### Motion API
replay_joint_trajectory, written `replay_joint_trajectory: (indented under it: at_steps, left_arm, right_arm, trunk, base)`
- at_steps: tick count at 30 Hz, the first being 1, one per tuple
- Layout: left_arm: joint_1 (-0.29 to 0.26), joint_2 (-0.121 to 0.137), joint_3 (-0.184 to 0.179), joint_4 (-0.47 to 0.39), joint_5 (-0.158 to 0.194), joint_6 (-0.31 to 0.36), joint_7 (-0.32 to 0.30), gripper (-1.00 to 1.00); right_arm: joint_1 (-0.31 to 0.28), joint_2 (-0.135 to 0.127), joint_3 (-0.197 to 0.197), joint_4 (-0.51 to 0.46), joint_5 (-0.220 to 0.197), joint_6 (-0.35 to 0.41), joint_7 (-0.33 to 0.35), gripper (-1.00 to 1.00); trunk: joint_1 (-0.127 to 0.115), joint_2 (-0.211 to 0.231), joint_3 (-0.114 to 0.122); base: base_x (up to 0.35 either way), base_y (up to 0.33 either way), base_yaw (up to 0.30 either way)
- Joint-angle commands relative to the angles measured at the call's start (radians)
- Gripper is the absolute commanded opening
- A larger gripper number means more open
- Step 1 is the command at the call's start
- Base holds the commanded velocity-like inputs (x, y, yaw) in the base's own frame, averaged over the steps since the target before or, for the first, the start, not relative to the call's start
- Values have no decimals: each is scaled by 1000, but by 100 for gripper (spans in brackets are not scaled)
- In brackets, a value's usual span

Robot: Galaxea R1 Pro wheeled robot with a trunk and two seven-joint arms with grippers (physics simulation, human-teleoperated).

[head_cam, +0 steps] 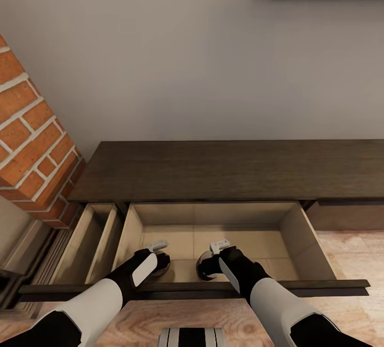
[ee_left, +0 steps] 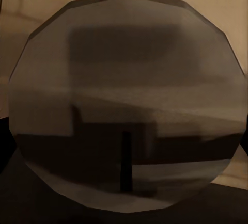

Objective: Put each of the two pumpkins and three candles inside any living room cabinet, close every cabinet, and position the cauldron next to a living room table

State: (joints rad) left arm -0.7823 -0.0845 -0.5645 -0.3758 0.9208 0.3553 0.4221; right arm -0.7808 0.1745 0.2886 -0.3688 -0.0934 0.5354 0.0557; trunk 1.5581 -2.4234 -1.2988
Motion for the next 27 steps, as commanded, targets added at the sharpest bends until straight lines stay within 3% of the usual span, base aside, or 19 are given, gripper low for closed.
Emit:
replay_joint_trajectory:
  at_steps: [1,17,27]
  left_arm:
    - [0,0,0,0,0,0,0,-100]
    - [-3,2,0,-8,0,10,7,-100]
    - [-3,2,0,-14,0,10,7,-100]
  right_arm:
    - [0,0,0,0,-3,0,0,-100]
    - [0,0,1,3,-3,-58,-6,-100]
    - [-1,0,3,24,-4,-34,-58,-100]
  trunk:
    - [0,0,0]
    - [0,0,0]
    - [0,0,0]
  base:
    - [0,0,0]
    - [0,0,0]
    - [0,0,0]
